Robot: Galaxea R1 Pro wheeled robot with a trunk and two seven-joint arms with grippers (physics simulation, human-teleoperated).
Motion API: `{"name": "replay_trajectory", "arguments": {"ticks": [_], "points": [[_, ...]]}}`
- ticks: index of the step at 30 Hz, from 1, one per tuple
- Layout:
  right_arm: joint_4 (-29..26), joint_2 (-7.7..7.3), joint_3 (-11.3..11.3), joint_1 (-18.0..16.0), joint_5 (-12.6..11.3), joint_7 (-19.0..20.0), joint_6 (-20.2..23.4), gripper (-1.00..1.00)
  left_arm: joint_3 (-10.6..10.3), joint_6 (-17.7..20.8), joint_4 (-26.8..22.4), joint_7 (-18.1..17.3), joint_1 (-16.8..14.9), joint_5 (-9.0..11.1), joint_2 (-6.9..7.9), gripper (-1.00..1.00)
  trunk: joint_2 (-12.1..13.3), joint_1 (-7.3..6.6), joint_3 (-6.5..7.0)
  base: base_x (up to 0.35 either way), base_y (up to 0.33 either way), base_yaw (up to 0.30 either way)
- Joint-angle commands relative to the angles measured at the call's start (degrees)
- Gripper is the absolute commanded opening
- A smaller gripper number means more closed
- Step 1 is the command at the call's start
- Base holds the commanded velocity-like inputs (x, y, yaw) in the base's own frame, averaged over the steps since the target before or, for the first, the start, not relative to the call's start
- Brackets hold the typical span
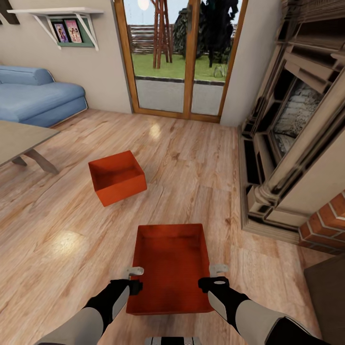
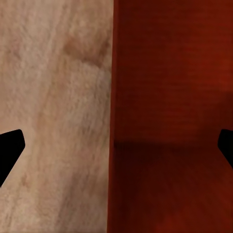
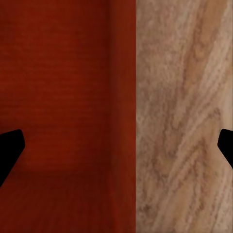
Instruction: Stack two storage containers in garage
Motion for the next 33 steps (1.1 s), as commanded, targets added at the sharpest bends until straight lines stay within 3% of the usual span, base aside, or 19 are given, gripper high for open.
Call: {"name": "replay_trajectory", "arguments": {"ticks": [1,4,14,22,33], "points": [[-0.1,-0.02,0.5,0.0,-0.2,-0.4,0.4,1.0,-0.1,0.3,-0.1,0.3,0.0,0.5,0.0,1.0,-0.4,0.22,-0.22,0.0,0.0,0.0],[-0.1,-0.01,0.5,0.0,-0.2,-0.4,0.4,1.0,-0.2,0.3,-0.1,0.3,0.0,0.5,0.0,1.0,-1.6,0.87,-0.76,0.0,0.0,0.0],[-0.1,-0.02,0.5,0.0,-0.2,-0.4,0.4,1.0,-0.2,0.2,-0.1,0.4,0.0,0.5,0.0,1.0,-1.6,0.87,-0.76,0.0,0.0,0.0],[-0.1,-0.03,0.5,0.0,-0.2,-0.4,0.4,1.0,-0.2,0.3,-0.1,0.3,0.0,0.5,0.0,1.0,-4.8,2.63,-2.2,0.0,0.0,0.0],[-0.1,-0.03,0.5,0.0,-0.2,-0.4,0.4,1.0,-0.1,0.3,-0.1,0.4,0.0,0.5,0.0,1.0,-4.8,2.63,-2.2,0.0,0.0,0.0]]}}
